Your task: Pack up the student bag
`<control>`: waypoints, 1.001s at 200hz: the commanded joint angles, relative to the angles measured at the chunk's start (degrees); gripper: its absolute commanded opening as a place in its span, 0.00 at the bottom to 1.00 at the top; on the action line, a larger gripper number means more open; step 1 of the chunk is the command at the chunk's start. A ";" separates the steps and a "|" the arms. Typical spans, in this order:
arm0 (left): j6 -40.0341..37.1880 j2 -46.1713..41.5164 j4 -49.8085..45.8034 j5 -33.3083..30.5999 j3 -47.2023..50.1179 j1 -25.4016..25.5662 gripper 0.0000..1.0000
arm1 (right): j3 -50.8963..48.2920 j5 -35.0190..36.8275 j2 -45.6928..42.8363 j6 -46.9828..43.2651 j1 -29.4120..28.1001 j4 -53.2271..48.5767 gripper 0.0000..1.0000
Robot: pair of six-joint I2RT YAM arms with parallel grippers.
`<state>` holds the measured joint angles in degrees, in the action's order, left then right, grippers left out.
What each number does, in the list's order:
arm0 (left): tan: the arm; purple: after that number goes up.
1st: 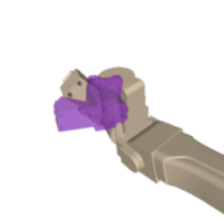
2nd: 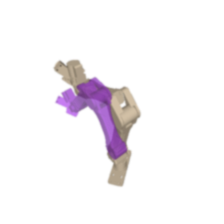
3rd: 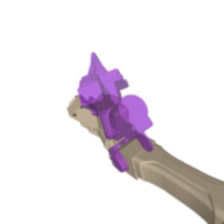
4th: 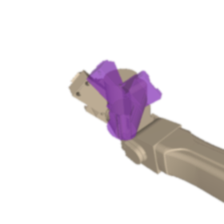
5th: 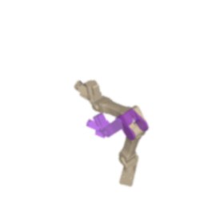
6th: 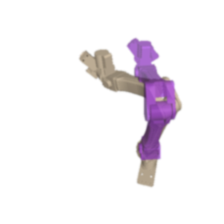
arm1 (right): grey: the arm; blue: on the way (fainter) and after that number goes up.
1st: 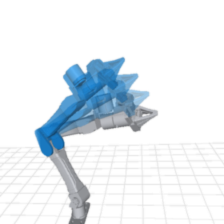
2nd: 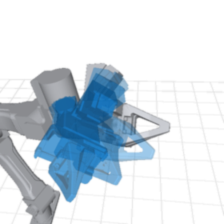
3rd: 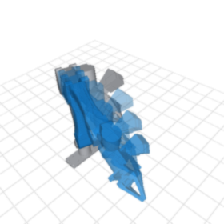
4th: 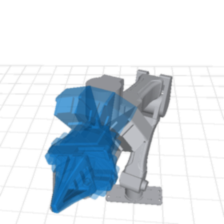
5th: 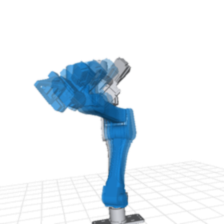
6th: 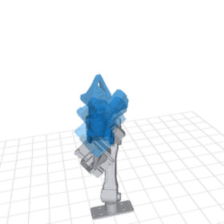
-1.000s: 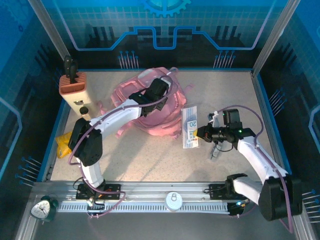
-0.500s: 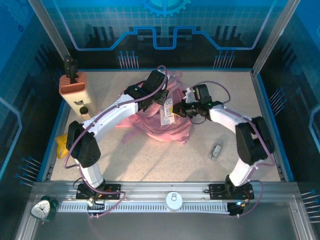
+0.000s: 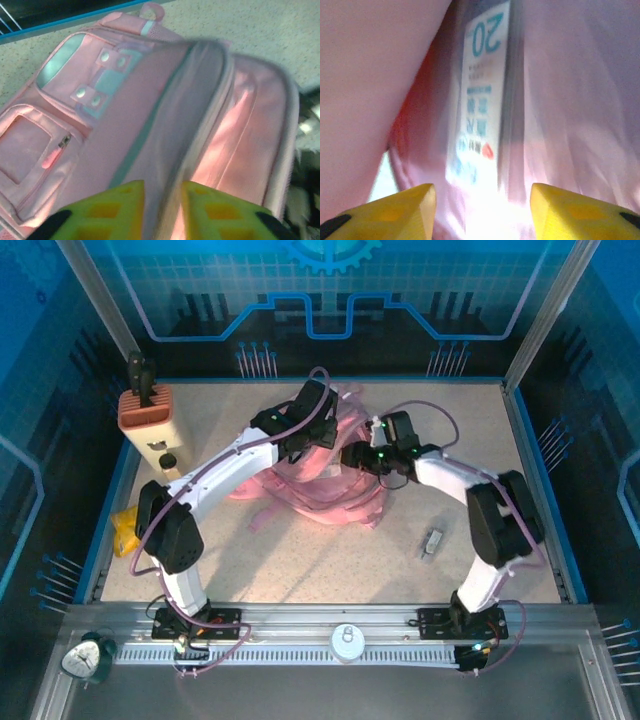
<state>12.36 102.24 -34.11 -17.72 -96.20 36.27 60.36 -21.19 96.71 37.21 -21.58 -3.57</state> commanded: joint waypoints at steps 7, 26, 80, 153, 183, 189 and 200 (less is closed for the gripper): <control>6.00 -7.57 2.60 4.20 6.57 -1.32 0.39 | -6.16 4.19 -11.02 -5.34 0.27 -3.60 0.56; 13.08 -13.51 5.05 6.92 15.58 -4.02 0.45 | -9.60 4.37 -15.96 -5.62 0.66 -5.89 0.60; 27.50 -20.14 14.41 15.85 36.00 -15.98 0.51 | -15.33 1.92 -20.85 -4.96 2.44 -12.32 0.69; 34.75 -7.79 21.26 23.38 35.27 -18.43 0.48 | -17.80 1.74 -24.50 -5.19 2.46 -16.31 0.68; 36.93 -5.13 21.05 21.90 35.12 -18.08 0.42 | -18.27 2.71 -26.71 -6.83 4.07 -23.00 0.64; 37.37 -5.03 21.75 21.20 35.74 -18.14 0.40 | -18.59 3.11 -27.51 -7.45 4.24 -24.18 0.64; 37.80 -4.55 22.32 20.67 36.19 -18.17 0.38 | -18.77 4.25 -28.68 -8.64 4.66 -26.87 0.64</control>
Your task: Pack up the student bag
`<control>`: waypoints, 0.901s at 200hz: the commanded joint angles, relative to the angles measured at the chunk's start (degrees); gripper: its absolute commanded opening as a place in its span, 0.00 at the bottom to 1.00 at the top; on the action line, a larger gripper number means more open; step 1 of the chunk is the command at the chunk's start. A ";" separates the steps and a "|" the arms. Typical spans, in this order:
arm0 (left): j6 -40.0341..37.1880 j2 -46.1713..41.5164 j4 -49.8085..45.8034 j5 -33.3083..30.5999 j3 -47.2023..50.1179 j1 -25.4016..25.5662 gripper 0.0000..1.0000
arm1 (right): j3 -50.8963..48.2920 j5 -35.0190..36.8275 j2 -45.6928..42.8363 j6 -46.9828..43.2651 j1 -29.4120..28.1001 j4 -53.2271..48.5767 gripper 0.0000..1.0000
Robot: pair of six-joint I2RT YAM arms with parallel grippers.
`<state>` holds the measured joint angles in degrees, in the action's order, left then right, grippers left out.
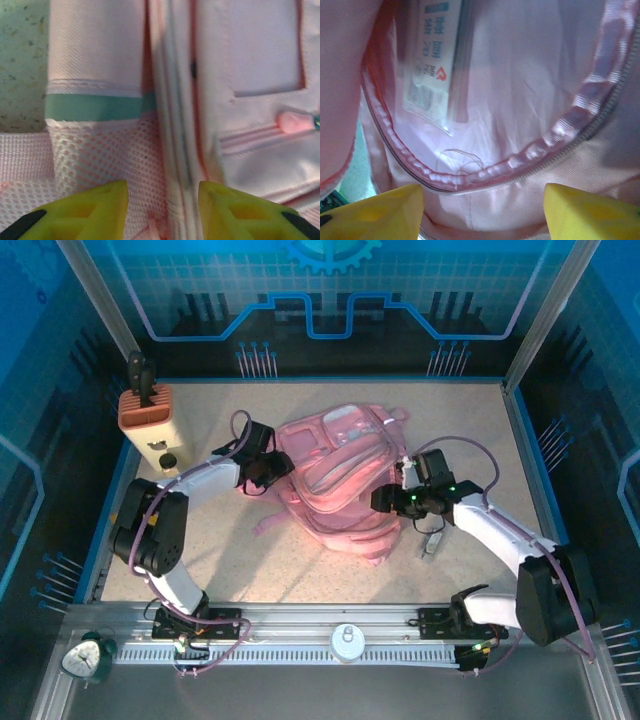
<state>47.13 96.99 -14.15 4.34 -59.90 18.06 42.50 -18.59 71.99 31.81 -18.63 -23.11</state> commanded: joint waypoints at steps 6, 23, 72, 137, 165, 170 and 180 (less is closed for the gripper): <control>3.35 1.12 2.48 -1.29 -0.12 0.04 0.37 | -1.22 2.25 -4.54 -3.54 2.01 -8.33 0.64; 4.65 2.08 5.48 0.76 0.49 0.34 0.37 | -2.76 1.21 -5.90 -3.27 2.95 -8.53 0.61; 8.51 3.85 12.07 0.93 0.13 4.67 0.39 | -4.76 1.41 -3.97 -1.33 4.79 -6.84 0.57; 13.91 10.34 5.75 -5.77 -5.67 6.12 0.23 | -3.12 2.24 -0.69 -1.22 4.19 -5.43 0.53; 13.41 11.15 4.16 -6.19 -7.38 4.26 0.05 | -3.38 4.66 -2.60 -1.78 4.13 -8.62 0.54; 13.28 11.07 4.11 -6.23 -7.41 3.90 0.03 | -3.36 5.46 -3.14 -2.00 4.15 -9.43 0.54; 12.85 10.72 4.24 -6.19 -7.35 3.03 0.00 | -3.61 6.44 -4.37 -2.24 4.30 -10.36 0.57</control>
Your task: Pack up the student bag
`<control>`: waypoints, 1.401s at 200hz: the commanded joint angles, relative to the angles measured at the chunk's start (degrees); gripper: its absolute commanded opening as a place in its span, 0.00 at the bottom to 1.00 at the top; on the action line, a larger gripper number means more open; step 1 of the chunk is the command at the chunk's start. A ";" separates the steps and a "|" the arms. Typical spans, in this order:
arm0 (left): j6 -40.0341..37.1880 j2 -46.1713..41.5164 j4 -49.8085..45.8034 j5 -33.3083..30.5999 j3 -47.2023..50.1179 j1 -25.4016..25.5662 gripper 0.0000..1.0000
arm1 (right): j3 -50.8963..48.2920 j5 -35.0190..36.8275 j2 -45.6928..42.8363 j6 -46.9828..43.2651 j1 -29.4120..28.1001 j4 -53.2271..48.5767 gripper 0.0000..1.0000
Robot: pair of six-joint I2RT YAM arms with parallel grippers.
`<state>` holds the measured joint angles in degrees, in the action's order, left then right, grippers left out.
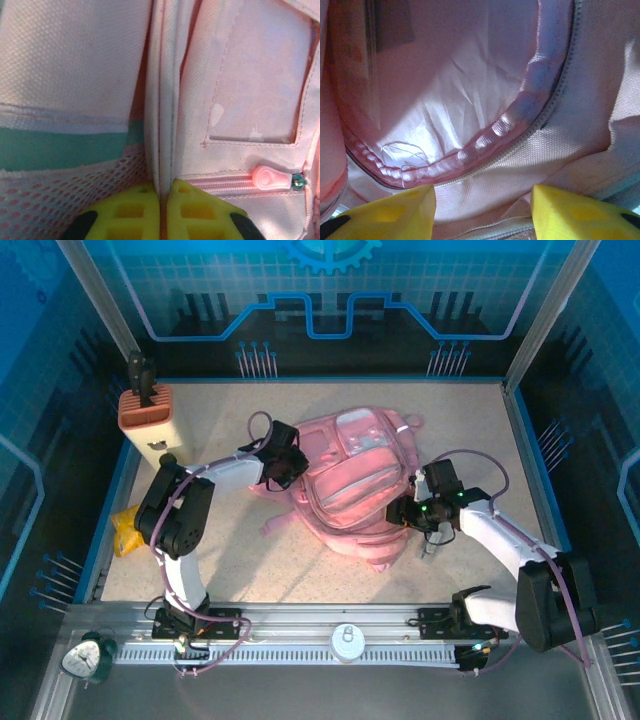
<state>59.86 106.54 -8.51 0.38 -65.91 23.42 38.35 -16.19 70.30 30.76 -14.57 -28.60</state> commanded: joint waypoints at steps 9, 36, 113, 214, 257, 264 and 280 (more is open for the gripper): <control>-0.41 0.46 -1.58 -2.43 -1.25 -3.11 0.00 | 0.41 4.38 -3.89 -1.08 0.39 -4.93 0.58; 0.20 -2.45 -1.77 -2.54 0.99 -5.02 0.00 | 1.56 4.77 -4.09 -1.27 0.81 -3.98 0.61; 8.84 -12.53 5.99 2.53 14.61 -4.60 0.00 | 16.87 -0.10 16.83 -0.97 1.97 11.46 0.55; 22.62 -19.71 13.26 0.58 21.29 7.85 0.00 | 34.17 13.89 21.44 -7.41 2.60 2.39 0.76; 23.44 -21.71 14.16 -0.23 22.20 8.72 0.00 | 22.80 20.40 9.71 -6.56 -2.13 -2.60 0.81; 23.57 -21.96 14.46 -0.07 22.13 9.13 0.00 | 21.09 20.84 7.83 -5.91 -4.87 -2.33 0.81; 23.62 -22.07 14.93 1.06 21.33 9.70 0.00 | 19.04 23.67 6.21 -2.11 -11.31 -3.29 0.81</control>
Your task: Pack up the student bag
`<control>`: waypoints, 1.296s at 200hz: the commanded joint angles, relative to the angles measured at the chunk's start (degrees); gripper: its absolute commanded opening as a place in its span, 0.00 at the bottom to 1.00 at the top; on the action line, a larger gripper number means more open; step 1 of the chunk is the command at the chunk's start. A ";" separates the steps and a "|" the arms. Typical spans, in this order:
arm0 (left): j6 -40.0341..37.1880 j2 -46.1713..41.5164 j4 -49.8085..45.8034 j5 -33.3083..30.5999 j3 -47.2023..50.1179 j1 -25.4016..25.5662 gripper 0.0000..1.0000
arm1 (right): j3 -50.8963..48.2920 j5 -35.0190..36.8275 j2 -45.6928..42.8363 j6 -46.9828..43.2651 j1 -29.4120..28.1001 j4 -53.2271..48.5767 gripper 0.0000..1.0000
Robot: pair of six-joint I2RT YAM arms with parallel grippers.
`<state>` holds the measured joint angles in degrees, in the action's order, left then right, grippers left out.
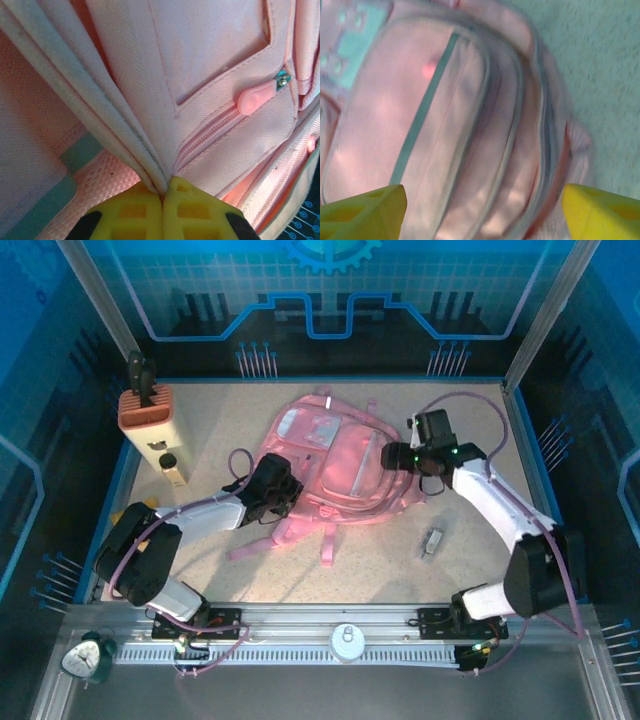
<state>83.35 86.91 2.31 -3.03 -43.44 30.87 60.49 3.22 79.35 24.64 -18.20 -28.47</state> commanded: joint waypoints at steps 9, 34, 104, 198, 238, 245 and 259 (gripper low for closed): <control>0.72 -2.50 4.62 4.97 -1.17 2.41 0.00 | -3.97 4.21 -2.98 7.43 -10.35 -3.59 0.79; 1.74 -3.46 5.86 5.12 -0.72 2.66 0.00 | -6.63 6.09 -3.54 16.03 -19.55 1.46 0.73; 1.33 -6.05 4.95 5.72 -1.47 3.39 0.00 | -5.23 14.18 4.83 30.57 -34.68 12.70 0.71; -0.26 -6.15 3.93 6.53 -3.41 4.17 0.00 | -2.00 32.17 14.25 44.86 -36.34 12.62 0.86; -1.05 -6.54 3.84 6.22 -3.92 4.16 0.00 | -0.02 35.03 16.81 46.02 -36.02 8.70 0.87; -1.42 -6.73 3.07 5.84 -4.17 4.17 0.00 | -0.18 35.51 16.43 46.12 -36.08 7.35 0.86; -2.42 -7.10 2.28 4.77 -4.46 4.00 0.00 | -0.99 36.37 15.13 46.02 -36.18 4.83 0.80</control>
<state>84.20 83.07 3.53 -0.14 -44.56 34.00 58.98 32.86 95.33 68.86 -54.70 -17.80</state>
